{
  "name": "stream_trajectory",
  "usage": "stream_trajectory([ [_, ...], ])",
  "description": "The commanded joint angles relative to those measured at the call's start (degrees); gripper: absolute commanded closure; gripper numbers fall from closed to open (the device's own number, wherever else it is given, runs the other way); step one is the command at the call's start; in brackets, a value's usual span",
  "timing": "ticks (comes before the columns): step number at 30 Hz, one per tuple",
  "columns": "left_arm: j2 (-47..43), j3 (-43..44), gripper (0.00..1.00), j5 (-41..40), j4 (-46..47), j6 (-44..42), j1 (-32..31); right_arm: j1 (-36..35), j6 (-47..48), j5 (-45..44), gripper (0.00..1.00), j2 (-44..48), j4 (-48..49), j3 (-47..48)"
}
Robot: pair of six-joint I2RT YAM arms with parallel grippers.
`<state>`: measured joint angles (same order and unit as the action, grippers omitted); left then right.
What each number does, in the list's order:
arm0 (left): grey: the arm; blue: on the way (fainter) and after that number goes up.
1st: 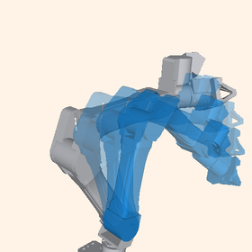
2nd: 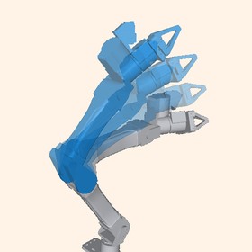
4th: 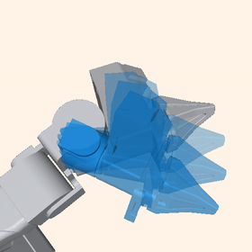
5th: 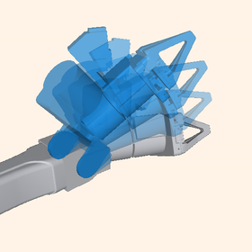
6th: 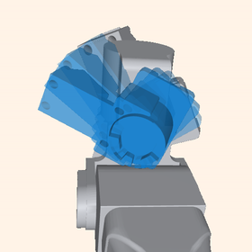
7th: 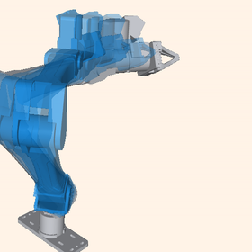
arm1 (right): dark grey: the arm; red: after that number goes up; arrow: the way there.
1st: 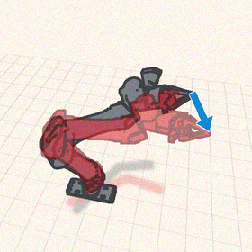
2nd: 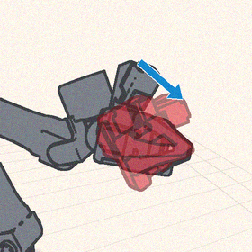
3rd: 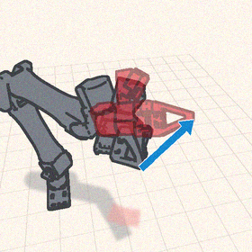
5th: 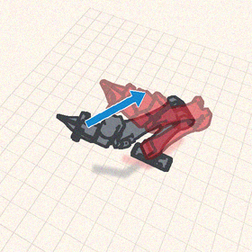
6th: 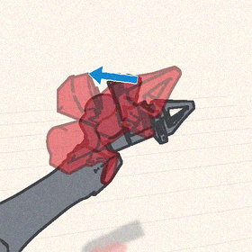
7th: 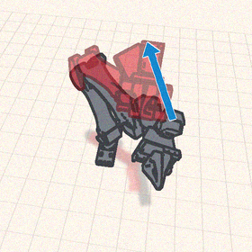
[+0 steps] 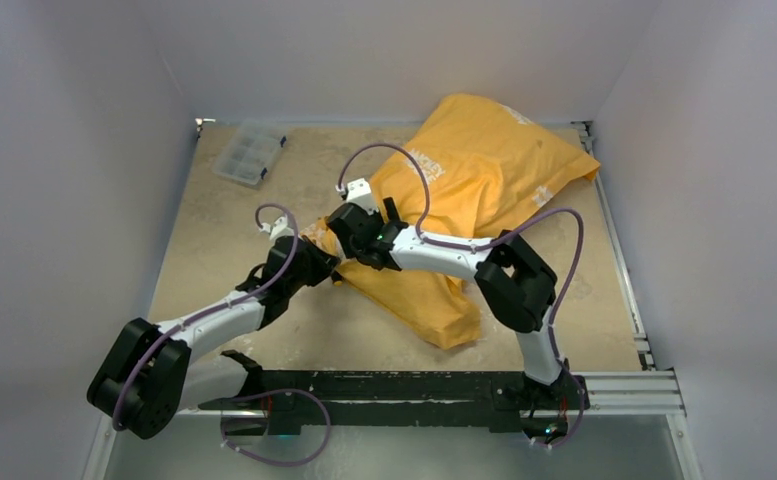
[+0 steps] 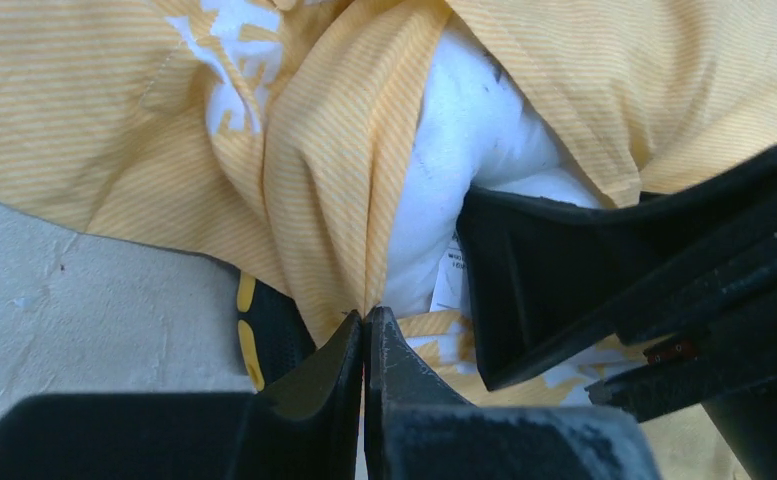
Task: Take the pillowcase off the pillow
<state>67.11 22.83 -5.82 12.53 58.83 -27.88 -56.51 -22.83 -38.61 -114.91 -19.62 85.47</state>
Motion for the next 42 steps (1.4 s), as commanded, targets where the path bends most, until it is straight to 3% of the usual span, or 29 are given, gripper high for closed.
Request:
stream_trajectory([
  [1,-1.21,-2.83,1.00,-0.10,-0.32,0.37,-0.14,1.72,-5.18,-0.11,0.03,-3.47,-3.09,-2.15],
  [2,-1.39,-3.33,1.00,-0.07,-0.10,0.53,-0.13,2.40,-6.04,-0.25,0.10,-3.54,-3.49,-1.69],
  [7,-1.78,-5.53,1.00,0.50,0.96,1.20,-0.08,5.13,-9.39,-0.99,0.66,-2.00,-5.69,2.03],
  [9,-1.73,-5.99,1.00,0.68,1.24,1.13,-0.05,5.98,-10.29,-0.65,0.83,-0.15,-5.93,3.08],
  [11,-1.64,-6.45,1.00,0.92,1.52,1.18,-0.08,7.02,-11.45,-0.59,0.93,1.56,-6.49,4.14],
  [16,-1.59,-7.26,1.00,0.99,1.88,1.34,-0.07,8.49,-12.02,1.27,1.00,7.33,-5.32,4.90],
  [21,-1.92,-7.24,1.00,0.53,1.43,1.24,-0.08,10.00,-9.97,5.63,1.00,16.20,0.11,2.78],
  [31,-5.64,-4.58,1.00,-2.87,-3.09,-0.38,0.02,16.84,-5.00,14.64,1.00,35.18,11.04,-9.30],
  [38,-6.90,1.62,1.00,-6.39,-7.95,-3.51,1.42,17.11,-0.56,25.56,1.00,45.30,17.63,-17.66],
  [42,-5.32,6.67,1.00,-8.72,-9.05,-5.75,2.29,17.11,0.07,25.60,1.00,47.28,17.84,-20.52],
])
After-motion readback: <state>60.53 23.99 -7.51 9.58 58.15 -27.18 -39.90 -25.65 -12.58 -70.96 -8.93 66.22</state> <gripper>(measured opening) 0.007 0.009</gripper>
